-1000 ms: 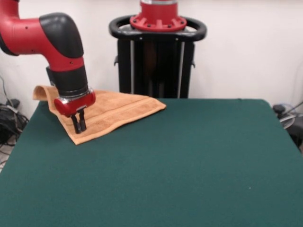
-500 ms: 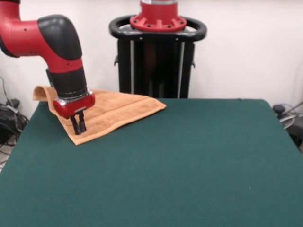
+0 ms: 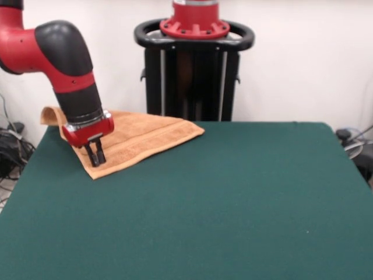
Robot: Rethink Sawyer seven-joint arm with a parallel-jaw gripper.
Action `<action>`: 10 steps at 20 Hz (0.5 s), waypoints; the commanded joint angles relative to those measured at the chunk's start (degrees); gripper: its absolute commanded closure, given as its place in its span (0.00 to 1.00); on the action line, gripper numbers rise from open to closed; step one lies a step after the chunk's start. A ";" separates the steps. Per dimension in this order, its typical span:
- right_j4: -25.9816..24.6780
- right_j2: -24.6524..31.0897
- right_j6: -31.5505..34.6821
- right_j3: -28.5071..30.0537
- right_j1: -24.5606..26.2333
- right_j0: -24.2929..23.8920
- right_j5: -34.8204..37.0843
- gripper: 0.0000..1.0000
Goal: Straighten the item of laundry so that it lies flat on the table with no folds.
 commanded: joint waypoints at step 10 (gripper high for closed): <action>-3.83 4.95 13.73 -26.27 30.31 6.93 -28.24 1.00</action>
